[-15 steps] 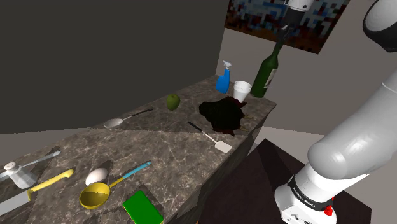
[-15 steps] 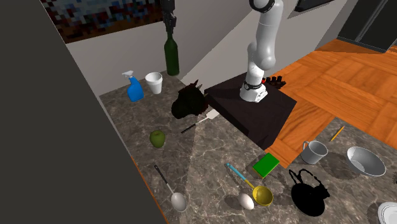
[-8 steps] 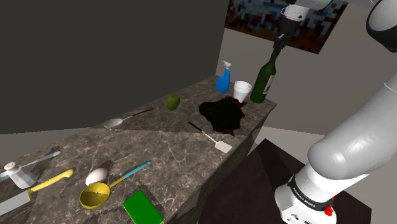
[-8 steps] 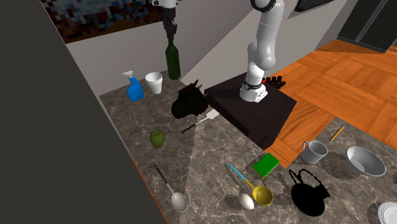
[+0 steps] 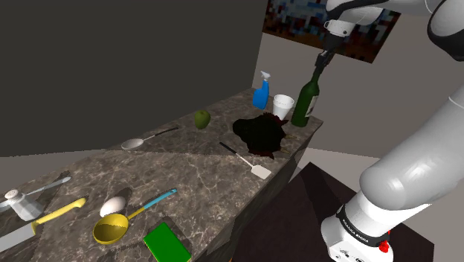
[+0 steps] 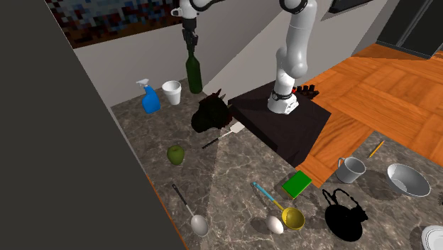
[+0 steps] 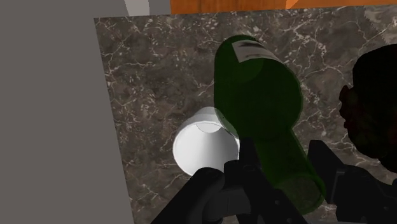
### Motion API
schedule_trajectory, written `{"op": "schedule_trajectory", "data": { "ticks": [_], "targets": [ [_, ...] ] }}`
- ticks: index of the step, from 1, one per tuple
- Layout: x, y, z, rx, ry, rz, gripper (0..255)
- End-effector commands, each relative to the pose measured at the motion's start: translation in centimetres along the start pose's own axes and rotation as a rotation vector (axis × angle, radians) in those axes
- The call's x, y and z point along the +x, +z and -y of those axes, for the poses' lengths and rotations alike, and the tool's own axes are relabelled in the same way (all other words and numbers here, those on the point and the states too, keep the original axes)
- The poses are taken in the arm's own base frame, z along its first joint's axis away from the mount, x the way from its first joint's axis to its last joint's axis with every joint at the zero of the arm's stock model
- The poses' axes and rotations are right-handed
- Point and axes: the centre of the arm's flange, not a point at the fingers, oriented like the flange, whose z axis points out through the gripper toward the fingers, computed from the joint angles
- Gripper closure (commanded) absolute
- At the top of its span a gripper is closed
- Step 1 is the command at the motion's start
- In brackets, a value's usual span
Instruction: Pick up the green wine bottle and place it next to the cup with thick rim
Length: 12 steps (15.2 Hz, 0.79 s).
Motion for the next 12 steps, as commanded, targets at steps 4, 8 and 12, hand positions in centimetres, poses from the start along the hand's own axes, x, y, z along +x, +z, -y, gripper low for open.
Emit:
{"op": "schedule_trajectory", "data": {
  "ticks": [4, 8, 12],
  "targets": [
    [-0.3, 2.5, 0.1, -0.001, 0.000, -0.001, 255],
    [-0.4, 4.6, 0.1, -0.001, 0.000, -0.001, 255],
    [-0.5, 6.2, 0.1, -0.001, 0.000, -0.001, 255]
  ]
}}
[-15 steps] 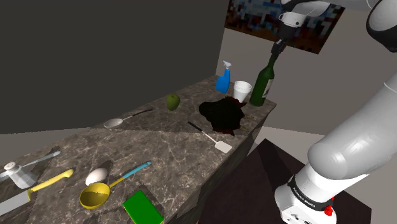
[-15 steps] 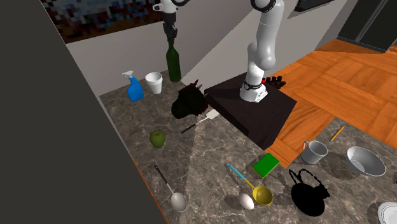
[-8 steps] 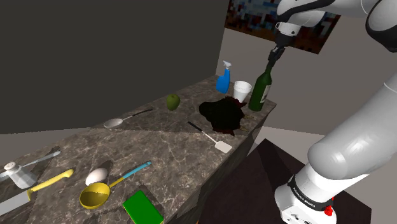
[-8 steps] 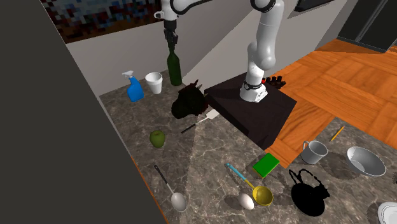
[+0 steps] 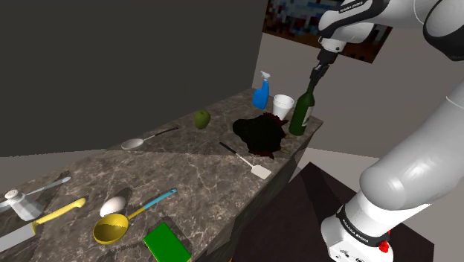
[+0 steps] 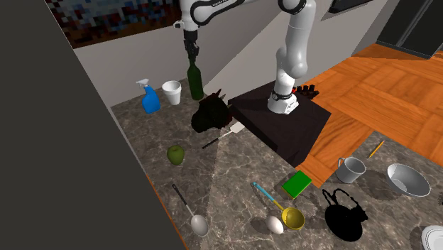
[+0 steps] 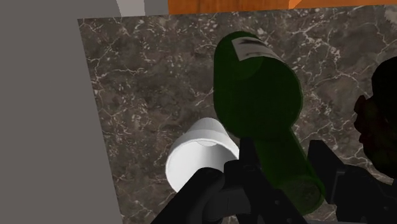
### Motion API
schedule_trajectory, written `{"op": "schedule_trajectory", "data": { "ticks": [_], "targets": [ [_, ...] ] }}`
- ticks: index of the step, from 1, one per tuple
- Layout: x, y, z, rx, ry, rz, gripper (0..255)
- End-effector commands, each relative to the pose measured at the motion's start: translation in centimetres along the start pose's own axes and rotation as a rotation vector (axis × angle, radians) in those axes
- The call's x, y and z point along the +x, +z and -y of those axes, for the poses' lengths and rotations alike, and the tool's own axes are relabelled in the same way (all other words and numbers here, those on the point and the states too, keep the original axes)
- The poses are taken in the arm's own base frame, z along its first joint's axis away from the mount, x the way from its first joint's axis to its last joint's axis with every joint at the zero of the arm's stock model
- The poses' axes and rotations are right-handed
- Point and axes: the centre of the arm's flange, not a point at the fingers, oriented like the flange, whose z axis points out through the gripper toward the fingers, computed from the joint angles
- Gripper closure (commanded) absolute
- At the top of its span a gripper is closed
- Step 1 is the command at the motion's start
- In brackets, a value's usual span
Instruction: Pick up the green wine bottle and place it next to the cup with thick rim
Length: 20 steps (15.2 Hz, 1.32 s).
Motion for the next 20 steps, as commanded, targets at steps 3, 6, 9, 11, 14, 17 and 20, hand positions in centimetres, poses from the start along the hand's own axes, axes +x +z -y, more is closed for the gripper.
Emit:
{"op": "schedule_trajectory", "data": {
  "ticks": [3, 6, 9, 11, 14, 17, 20],
  "targets": [
    [-0.1, 0.3, 0.0, -0.001, 0.000, -0.001, 255],
    [-0.1, 0.3, 0.0, -0.001, 0.000, -0.001, 255],
    [-0.1, 0.3, 0.0, -0.001, 0.000, -0.001, 0],
    [-0.1, 0.3, 0.0, -0.001, 0.000, -0.001, 0],
    [-0.1, -1.1, 0.0, -0.001, 0.000, -0.001, 0],
    [-0.1, -4.7, 0.0, -0.001, 0.000, -0.001, 0],
    [-0.1, -4.7, 0.0, -0.001, 0.000, -0.001, 0]
  ]
}}
